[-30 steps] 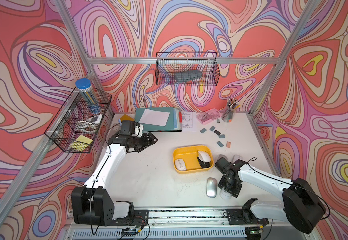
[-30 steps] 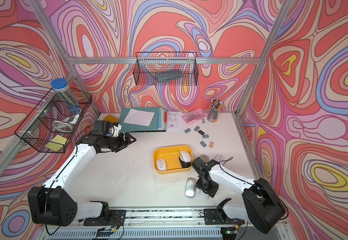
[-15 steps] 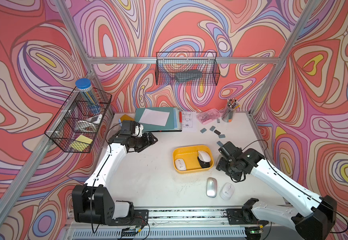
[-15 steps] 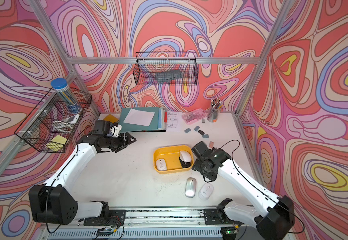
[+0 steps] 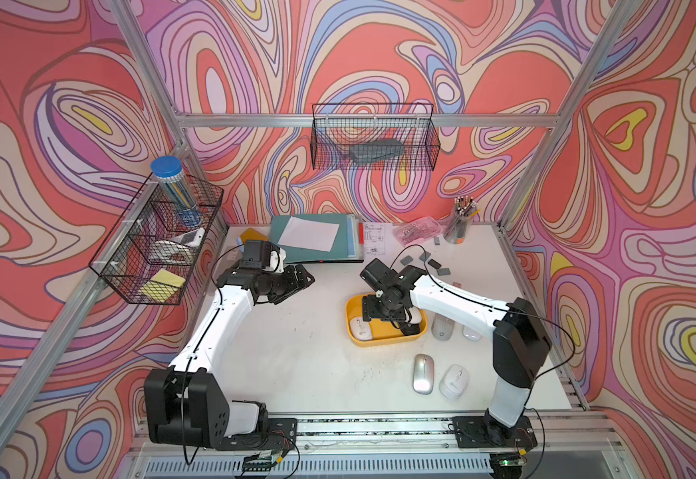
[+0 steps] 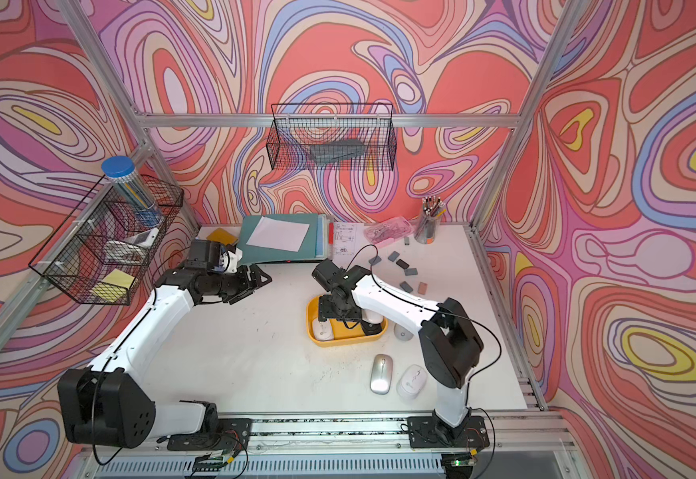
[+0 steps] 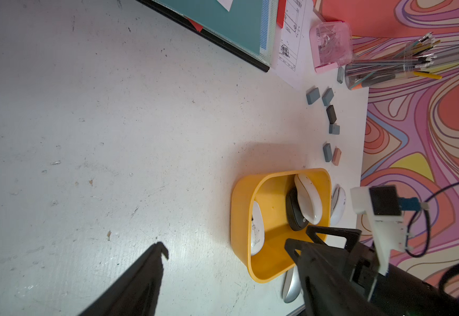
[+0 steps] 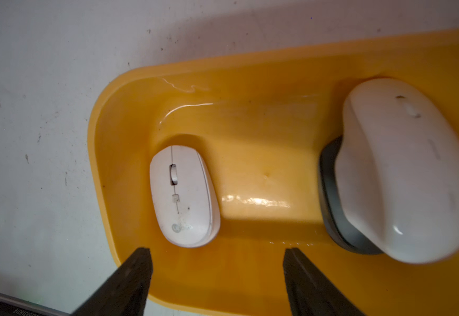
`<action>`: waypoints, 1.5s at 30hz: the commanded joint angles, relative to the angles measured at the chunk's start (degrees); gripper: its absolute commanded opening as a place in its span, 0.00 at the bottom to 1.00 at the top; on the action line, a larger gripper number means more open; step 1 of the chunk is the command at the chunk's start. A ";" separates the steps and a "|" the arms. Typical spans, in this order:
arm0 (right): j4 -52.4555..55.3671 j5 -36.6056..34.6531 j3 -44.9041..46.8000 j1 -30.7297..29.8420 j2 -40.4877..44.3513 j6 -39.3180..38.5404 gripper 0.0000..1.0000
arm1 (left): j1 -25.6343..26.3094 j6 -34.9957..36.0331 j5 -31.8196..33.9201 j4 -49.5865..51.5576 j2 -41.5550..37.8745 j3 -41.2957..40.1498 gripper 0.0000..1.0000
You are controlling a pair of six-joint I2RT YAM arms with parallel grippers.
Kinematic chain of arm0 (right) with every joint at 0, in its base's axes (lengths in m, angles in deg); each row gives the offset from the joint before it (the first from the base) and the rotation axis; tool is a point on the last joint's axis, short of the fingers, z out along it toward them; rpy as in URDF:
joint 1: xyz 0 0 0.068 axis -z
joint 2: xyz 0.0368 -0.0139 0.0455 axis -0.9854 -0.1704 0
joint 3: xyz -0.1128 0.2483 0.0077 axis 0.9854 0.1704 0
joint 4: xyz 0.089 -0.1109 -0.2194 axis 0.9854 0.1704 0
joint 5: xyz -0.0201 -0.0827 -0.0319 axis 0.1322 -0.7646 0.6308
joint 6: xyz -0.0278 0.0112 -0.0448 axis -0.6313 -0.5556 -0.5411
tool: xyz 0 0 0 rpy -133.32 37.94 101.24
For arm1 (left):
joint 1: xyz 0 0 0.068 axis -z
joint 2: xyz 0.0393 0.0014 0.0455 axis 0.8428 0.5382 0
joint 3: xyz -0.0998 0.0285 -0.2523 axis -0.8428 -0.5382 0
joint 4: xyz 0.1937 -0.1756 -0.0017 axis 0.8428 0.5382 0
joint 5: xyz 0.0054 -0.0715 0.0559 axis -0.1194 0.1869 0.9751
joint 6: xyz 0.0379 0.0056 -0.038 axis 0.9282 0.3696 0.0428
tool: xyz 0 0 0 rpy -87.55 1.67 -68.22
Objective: Take out the mouse from the storage box
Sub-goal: Adjust the mouse in the storage box.
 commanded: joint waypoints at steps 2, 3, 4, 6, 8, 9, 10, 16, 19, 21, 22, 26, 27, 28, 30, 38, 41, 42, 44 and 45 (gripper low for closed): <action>-1.90 2.42 -1.97 -0.71 -2.82 -2.79 0.77 | 0.28 1.01 0.14 0.63 0.40 0.21 0.81; -2.36 2.88 -2.02 -0.83 -3.51 -3.06 0.77 | 0.28 0.97 0.10 0.57 0.40 0.17 0.81; -2.75 3.05 -2.07 -0.85 -4.18 -3.12 0.77 | 0.27 0.93 0.00 0.45 0.40 0.20 0.81; -3.49 3.50 -2.19 -1.05 -5.27 -3.44 0.77 | 0.32 0.83 -0.16 0.51 0.42 0.17 0.81; -3.32 3.83 -2.74 -1.12 -6.56 -3.53 0.77 | 0.27 0.85 0.06 0.60 0.42 0.17 0.81; -3.48 3.89 -2.77 -1.20 -6.95 -3.69 0.77 | 0.27 0.92 0.04 0.67 0.40 0.14 0.81; -3.65 3.69 -2.70 -1.36 -7.33 -3.79 0.77 | 0.27 0.90 -0.03 0.54 0.32 0.10 0.81; -2.41 2.02 -3.30 -1.36 -10.25 -4.80 0.77 | 0.35 0.84 -0.13 0.58 0.14 0.09 0.81; -0.86 0.57 -3.32 -1.36 -11.24 -5.14 0.77 | 0.28 1.01 0.00 0.57 0.14 0.12 0.81; 0.18 -0.83 -3.05 -1.37 -11.52 -5.33 0.77 | 0.34 1.02 0.17 0.66 0.14 0.16 0.81; 0.80 -1.81 -2.88 -1.32 -11.41 -5.18 0.77 | 0.28 1.05 0.16 0.65 0.14 0.17 0.81; 2.45 -6.47 -1.25 -1.08 -10.10 -5.08 0.77 | 0.31 1.02 0.20 0.64 0.05 0.25 0.81; 2.84 -7.20 -1.02 -0.86 -9.90 -5.09 0.78 | 0.28 1.01 0.16 0.66 0.05 0.20 0.81; 3.17 -7.82 -0.95 -0.63 -9.73 -5.11 0.78 | 0.27 1.09 0.14 0.61 0.05 0.27 0.81; 3.24 -8.53 -0.72 -0.13 -9.09 -5.28 0.78 | 0.27 0.97 0.13 0.62 0.05 0.17 0.81; 4.06 -11.43 -2.67 0.78 -7.07 -6.08 0.79 | 0.29 1.00 0.17 0.58 -0.09 0.16 0.81; 0.85 -8.23 -1.96 0.75 -4.29 -4.64 0.80 | 0.28 0.88 0.18 0.58 -0.13 0.22 0.81; -0.14 -6.91 -1.66 0.79 -3.40 -3.72 0.80 | 0.27 0.92 0.13 0.58 -0.19 0.17 0.81; -0.42 -5.09 -1.54 0.81 -2.48 -1.25 0.81 | 0.28 0.90 0.20 0.50 -0.22 0.16 0.81; 0.20 -4.36 -1.62 0.81 -2.51 0.69 0.82 | 0.28 0.88 0.13 0.57 -0.22 0.16 0.81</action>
